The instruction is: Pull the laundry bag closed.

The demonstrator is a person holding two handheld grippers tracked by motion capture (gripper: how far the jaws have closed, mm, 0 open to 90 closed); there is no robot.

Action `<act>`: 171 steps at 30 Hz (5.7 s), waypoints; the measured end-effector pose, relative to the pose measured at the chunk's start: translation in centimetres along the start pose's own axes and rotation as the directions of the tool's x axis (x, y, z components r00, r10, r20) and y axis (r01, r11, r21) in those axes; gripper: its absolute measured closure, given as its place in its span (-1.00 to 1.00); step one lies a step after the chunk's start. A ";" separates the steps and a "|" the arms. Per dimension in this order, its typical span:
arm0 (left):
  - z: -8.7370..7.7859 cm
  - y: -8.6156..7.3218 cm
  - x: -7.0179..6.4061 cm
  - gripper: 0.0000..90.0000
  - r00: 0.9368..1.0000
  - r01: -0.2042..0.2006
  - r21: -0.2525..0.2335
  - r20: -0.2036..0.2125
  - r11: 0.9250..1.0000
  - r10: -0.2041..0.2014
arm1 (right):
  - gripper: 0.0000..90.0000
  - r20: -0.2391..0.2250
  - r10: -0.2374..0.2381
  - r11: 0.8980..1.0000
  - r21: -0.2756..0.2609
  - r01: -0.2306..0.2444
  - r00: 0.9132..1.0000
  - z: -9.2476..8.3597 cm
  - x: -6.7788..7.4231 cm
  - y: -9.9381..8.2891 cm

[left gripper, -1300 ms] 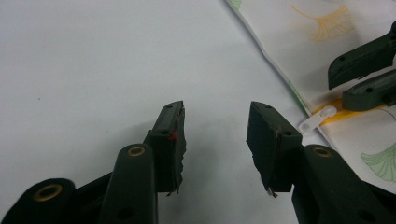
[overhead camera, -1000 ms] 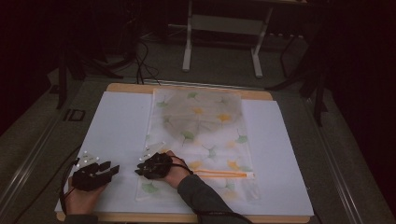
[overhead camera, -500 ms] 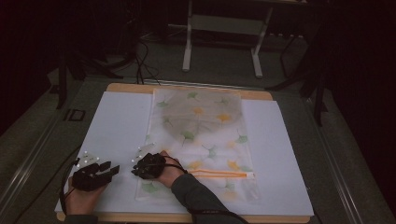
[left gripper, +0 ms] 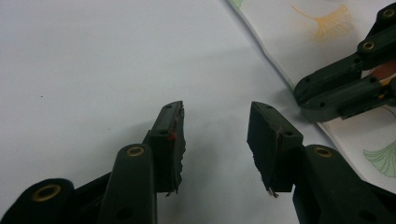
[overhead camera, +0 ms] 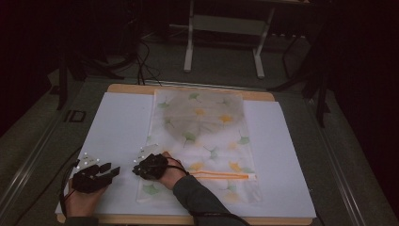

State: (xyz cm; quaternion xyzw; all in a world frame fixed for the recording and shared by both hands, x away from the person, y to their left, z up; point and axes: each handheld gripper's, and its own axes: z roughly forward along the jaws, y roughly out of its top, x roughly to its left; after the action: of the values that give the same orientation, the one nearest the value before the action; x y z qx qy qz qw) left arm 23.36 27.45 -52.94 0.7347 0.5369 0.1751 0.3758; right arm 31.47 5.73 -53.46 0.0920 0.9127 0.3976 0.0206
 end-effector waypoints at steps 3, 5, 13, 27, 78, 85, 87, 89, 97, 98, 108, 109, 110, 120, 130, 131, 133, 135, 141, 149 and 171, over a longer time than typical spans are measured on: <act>0.0 0.0 0.0 0.24 1.000 0.000 0.001 0.000 1.000 0.000 | 0.83 0.000 0.003 1.000 -0.011 -0.003 1.000 -0.3 -0.1 0.0; 0.0 0.0 0.0 0.24 1.000 0.001 0.000 -0.001 1.000 -0.001 | 0.84 0.002 0.008 1.000 -0.019 -0.008 1.000 -0.4 -0.1 0.0; 0.1 0.0 0.0 0.24 1.000 -0.001 0.003 -0.003 1.000 0.001 | 0.83 0.000 0.012 0.999 -0.035 -0.012 1.000 -0.9 -0.1 -0.4; 0.1 0.0 -0.1 0.23 1.000 -0.002 0.004 -0.003 1.000 0.002 | 0.78 0.008 0.029 0.999 -0.042 -0.029 1.000 -1.7 -0.6 -1.1; 0.2 0.0 -0.1 0.21 1.000 -0.003 0.004 -0.004 1.000 0.003 | 0.57 -0.036 0.058 0.998 -0.021 -0.059 0.998 -2.9 -1.0 -1.6; 0.2 0.0 -0.1 0.22 1.000 -0.004 0.005 -0.002 1.000 0.004 | 0.57 -0.064 0.056 0.998 0.010 -0.055 0.996 -2.5 -1.2 -2.1; 0.2 0.0 -0.1 0.21 1.000 -0.005 0.006 -0.001 1.000 0.005 | 0.63 -0.065 0.060 0.998 0.019 -0.059 0.996 -2.4 -1.3 -2.3; 0.2 0.0 -0.1 0.21 1.000 -0.008 0.010 0.001 1.000 0.008 | 0.68 -0.065 0.064 0.998 0.026 -0.062 0.996 -2.2 -1.4 -2.4; 0.3 0.0 -0.3 0.22 1.000 -0.014 0.015 0.014 1.000 0.014 | 0.84 -0.070 0.048 0.998 0.036 -0.045 0.996 -2.0 -1.2 -2.4; 0.3 0.0 -0.4 0.22 1.000 -0.016 0.017 0.017 1.000 0.016 | 0.85 -0.068 0.046 0.998 0.037 -0.044 0.997 -2.0 -1.2 -2.4; 0.3 0.2 -1.5 0.22 0.995 -0.039 0.033 0.088 0.999 0.036 | 0.86 -0.062 0.041 0.999 0.030 -0.039 0.997 -2.4 -1.1 -2.3; 0.3 0.2 -1.6 0.22 0.995 -0.040 0.040 0.097 0.998 0.036 | 0.85 -0.062 0.039 0.999 0.030 -0.037 0.997 -2.4 -1.1 -2.2; 0.3 0.2 -1.7 0.22 0.994 -0.039 0.040 0.108 0.998 0.034 | 0.86 -0.061 0.037 0.999 0.032 -0.035 0.997 -2.4 -1.1 -2.2; 0.9 0.7 -3.2 0.20 0.971 -0.048 0.063 0.238 0.997 0.032 | 0.86 -0.049 0.030 0.999 0.026 -0.029 0.998 -2.6 -0.9 -2.1; 3.0 1.1 -4.7 0.17 0.951 -0.049 0.135 0.308 0.990 0.005 | 0.86 -0.036 0.023 1.000 0.008 -0.023 0.999 -3.1 -0.8 -1.9; 3.2 1.2 -4.9 0.17 0.949 -0.051 0.138 0.315 0.989 0.004 | 0.86 -0.034 0.018 1.000 0.006 -0.017 0.999 -3.2 -0.8 -1.9; 3.4 1.2 -5.0 0.17 0.946 -0.052 0.145 0.323 0.988 0.002 | 0.86 -0.032 0.013 1.000 0.002 -0.013 0.999 -3.4 -0.8 -1.8; 3.6 1.3 -5.0 0.17 0.944 -0.046 0.147 0.330 0.988 -0.005 | 0.86 -0.030 0.015 1.000 0.002 -0.015 0.999 -3.6 -0.8 -1.7; 3.9 1.4 -5.1 0.21 0.940 -0.043 0.157 0.342 0.987 -0.013 | 0.86 -0.026 0.003 1.000 -0.005 -0.003 1.000 -4.1 -0.8 -1.5; 4.2 1.4 -5.3 0.25 0.938 -0.046 0.164 0.347 0.985 -0.014 | 0.87 -0.026 -0.001 1.000 -0.007 0.001 1.000 -4.2 -0.7 -1.5; 4.9 1.6 -5.2 0.50 0.914 -0.028 0.191 0.401 0.981 -0.052 | 0.87 -0.027 -0.025 1.000 -0.019 0.024 0.999 -4.6 -0.6 -1.2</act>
State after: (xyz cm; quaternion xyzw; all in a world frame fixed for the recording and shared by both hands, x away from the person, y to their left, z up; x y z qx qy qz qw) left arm 25.76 20.65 -54.14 0.7845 0.4665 -0.0357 0.4069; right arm 31.33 1.55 -51.24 0.0753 0.9102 0.4070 0.0140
